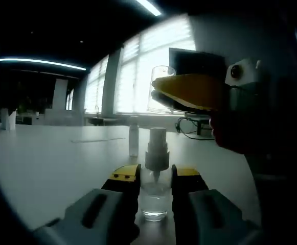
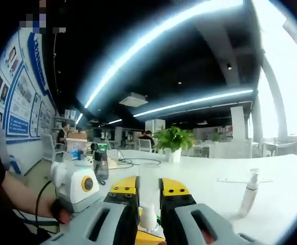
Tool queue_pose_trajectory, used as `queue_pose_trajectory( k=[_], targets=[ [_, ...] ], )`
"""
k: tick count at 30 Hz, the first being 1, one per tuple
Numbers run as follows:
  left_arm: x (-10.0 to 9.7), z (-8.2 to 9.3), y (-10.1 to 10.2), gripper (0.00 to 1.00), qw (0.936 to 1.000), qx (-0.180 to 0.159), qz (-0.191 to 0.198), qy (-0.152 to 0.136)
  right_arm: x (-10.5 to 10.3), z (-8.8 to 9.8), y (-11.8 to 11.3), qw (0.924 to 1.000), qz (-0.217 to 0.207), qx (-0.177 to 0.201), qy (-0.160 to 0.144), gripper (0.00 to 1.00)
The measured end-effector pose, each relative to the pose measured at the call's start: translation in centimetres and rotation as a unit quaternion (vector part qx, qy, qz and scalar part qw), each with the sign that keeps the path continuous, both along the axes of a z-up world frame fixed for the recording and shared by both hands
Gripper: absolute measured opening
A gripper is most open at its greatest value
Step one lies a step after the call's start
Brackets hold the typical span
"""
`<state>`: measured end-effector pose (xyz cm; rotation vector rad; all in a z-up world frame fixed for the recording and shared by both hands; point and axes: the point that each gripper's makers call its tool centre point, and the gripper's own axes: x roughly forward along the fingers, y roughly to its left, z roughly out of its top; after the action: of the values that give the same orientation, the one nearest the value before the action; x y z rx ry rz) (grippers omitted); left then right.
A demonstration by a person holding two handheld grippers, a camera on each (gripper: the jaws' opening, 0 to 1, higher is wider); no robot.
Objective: Clamp pump bottle remove cover press pump head put on cover
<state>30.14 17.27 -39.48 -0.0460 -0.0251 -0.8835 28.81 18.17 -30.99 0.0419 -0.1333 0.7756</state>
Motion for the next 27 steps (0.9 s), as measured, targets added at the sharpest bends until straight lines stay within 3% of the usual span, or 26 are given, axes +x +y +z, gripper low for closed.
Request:
queue_pose_trajectory(
  k=[10, 20, 27],
  targets=[
    [0.0, 0.0, 0.0, 0.15, 1.0, 0.0, 0.001, 0.001, 0.0, 0.2, -1.9, 0.9997, -0.021, 0.008, -0.002, 0.1],
    [0.0, 0.0, 0.1, 0.15, 1.0, 0.0, 0.001, -0.001, -0.5, -1.3, -5.5, 0.9978, -0.055, 0.035, 0.013, 0.1],
    [0.3, -0.2, 0.3, 0.15, 1.0, 0.001, 0.001, -0.002, -1.7, -2.6, -6.9, 0.9959, -0.084, 0.03, 0.013, 0.1]
  ],
)
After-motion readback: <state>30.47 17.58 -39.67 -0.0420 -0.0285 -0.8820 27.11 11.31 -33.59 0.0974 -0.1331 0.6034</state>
